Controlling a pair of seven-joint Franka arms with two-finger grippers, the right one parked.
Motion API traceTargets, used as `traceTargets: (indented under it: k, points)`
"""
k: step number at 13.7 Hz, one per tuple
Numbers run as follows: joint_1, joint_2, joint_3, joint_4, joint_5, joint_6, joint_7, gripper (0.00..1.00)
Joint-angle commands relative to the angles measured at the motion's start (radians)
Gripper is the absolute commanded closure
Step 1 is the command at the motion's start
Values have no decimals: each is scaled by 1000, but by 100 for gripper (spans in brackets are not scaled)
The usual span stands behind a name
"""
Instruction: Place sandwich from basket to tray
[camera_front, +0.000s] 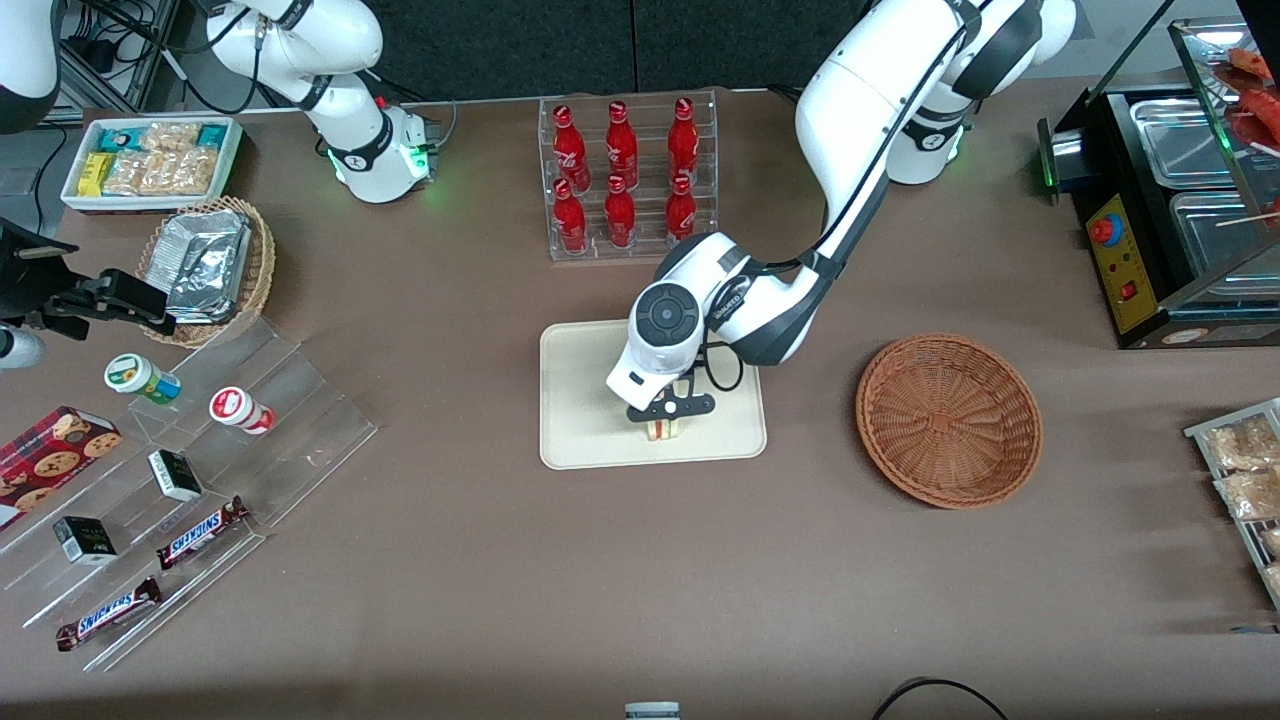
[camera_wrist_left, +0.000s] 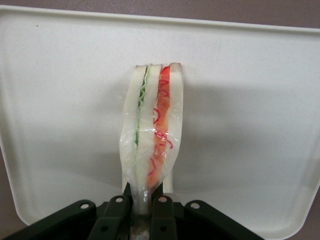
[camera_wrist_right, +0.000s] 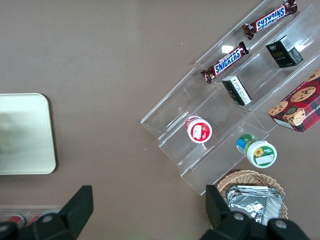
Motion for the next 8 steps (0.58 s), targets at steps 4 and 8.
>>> traceTargets:
  k: [4, 8]
  points:
    - [-15, 11, 6, 23, 16, 1, -24, 5]
    - [-10, -17, 7, 30, 10, -11, -26, 1]
